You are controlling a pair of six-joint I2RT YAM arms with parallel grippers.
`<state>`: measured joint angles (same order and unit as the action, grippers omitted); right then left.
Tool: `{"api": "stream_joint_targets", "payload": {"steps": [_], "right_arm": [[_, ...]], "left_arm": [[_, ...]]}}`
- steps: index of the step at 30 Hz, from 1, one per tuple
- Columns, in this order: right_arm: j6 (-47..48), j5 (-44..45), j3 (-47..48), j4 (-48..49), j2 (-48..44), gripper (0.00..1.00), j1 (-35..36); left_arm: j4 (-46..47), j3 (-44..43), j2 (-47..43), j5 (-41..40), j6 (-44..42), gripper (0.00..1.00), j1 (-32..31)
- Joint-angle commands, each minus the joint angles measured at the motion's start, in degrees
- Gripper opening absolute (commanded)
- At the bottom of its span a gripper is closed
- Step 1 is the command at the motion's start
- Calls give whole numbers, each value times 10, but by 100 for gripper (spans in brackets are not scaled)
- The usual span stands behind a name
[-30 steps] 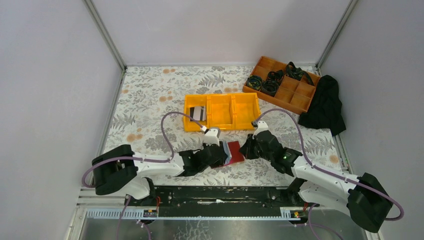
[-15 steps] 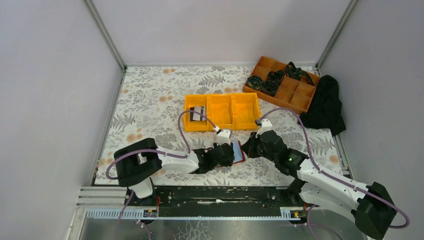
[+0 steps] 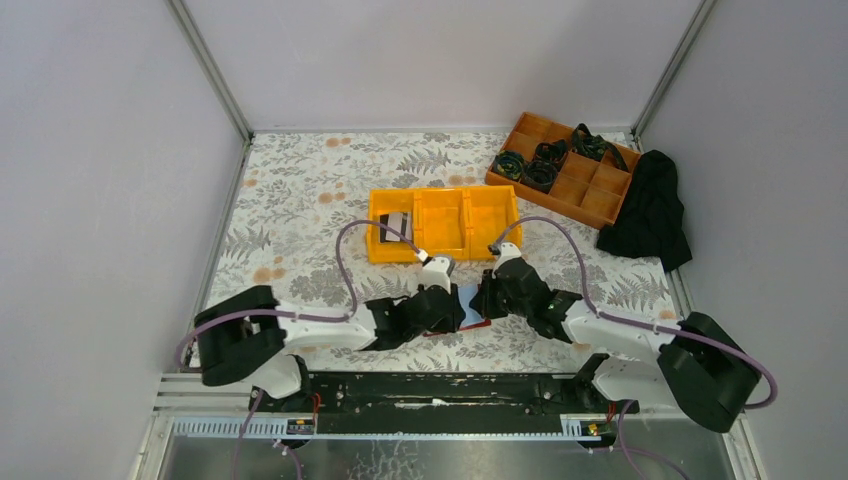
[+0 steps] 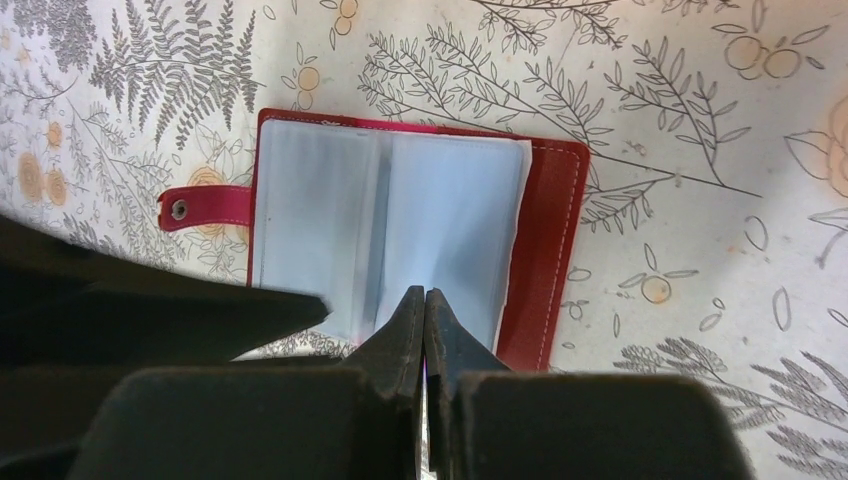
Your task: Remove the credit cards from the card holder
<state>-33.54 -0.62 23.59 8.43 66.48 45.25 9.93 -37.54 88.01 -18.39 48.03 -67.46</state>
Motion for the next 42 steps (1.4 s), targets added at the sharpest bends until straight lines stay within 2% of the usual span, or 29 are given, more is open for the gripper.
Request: {"api": "stream_joint_targets", "payload": {"steps": [1,7,12,16,19,22,29,35,42], "right_arm": [[-7,-10,0,76,39,0,-1],[-13,-11,-9,89,60,0,-2],[-14,-8,-5,84,77,0,-2],[-19,-12,-6,89,89,0,-2],[-20,-12,-11,91,88,0,-2],[-22,-8,-17,91,85,0,-2],[-31,-11,-42,111,88,0,-2],[-34,-14,-44,116,92,0,-2],[-32,-15,-39,111,92,0,-2]], "left_arm": [[-29,14,-73,-18,-7,35,-11],[-53,67,-152,-70,23,36,-12],[-2,130,-151,-102,86,35,-12],[80,160,-132,-87,111,50,-12],[95,154,-125,-89,100,67,-13],[107,150,-128,-91,90,73,-13],[143,168,-164,-89,80,74,-13],[113,170,-188,-104,80,73,-12],[122,160,-167,-95,70,73,-12]]}}
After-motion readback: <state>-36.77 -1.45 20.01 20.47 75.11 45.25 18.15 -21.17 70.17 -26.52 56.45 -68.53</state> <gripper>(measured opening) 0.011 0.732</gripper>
